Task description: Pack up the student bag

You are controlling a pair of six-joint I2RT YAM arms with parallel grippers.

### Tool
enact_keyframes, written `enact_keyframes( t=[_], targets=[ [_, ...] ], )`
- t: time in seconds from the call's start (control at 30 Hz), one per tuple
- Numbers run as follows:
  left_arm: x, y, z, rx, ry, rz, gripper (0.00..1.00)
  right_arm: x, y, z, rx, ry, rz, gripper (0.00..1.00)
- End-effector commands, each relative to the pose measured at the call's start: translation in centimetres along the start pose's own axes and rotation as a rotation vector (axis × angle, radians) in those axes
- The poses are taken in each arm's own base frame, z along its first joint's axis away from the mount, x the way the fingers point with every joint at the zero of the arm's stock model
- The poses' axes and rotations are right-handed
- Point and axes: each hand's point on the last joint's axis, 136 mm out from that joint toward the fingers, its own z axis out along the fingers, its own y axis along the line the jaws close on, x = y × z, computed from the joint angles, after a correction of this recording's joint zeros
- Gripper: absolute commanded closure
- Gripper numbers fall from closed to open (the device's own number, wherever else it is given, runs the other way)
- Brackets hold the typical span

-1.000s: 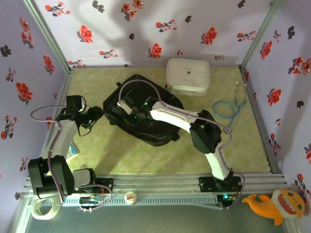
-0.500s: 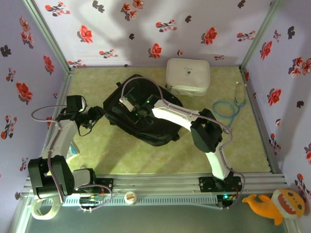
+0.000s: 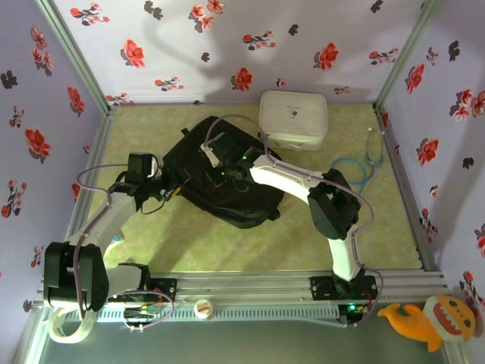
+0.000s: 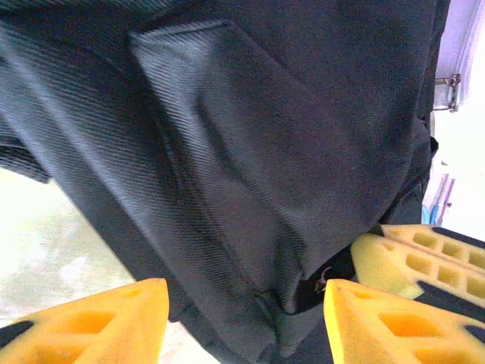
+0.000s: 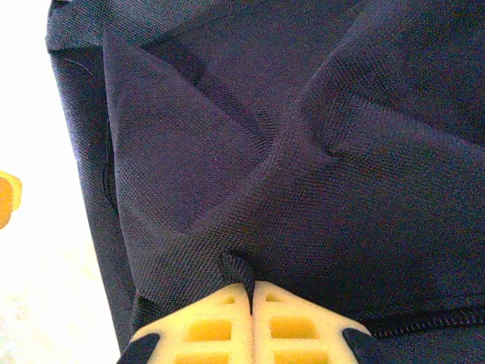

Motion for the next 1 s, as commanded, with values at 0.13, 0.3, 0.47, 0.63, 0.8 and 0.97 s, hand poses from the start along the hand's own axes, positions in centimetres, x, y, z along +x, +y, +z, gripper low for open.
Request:
enact_keyframes(
  t=[0.13,0.3,0.47,0.63,0.8,0.97],
  targets=[
    [2.2,-2.9,3.0,0.091,0.068,0.009,0.45,-2.7,-1.1,-2.3,0.039,-0.119,0.072,1.00],
    [3.1,-2.5,5.1,0.056,0.102,-0.006,0.61,-3.2,-1.1,-3.1,0.040,-0.151,0.101,1.00],
    [2.5,-2.8,6.0,0.031,0.085,0.008,0.96,-3.4,-2.4,-3.7,0.097,-0.176,0.133,1.00],
    [2.4,-1.4,6.0,-0.037,0.076,0.018,1.00,-4.4,-9.6,-5.4,0.382,-0.244,0.262,1.00],
    [3.0,-0.5,5.8,-0.062,0.094,0.022,1.00,-5.1,-16.6,-7.1,0.608,-0.296,0.392,1.00],
    [3.0,-0.6,5.6,-0.069,0.102,0.045,1.00,-5.4,-20.7,-7.2,0.683,-0.295,0.491,1.00]
  ],
)
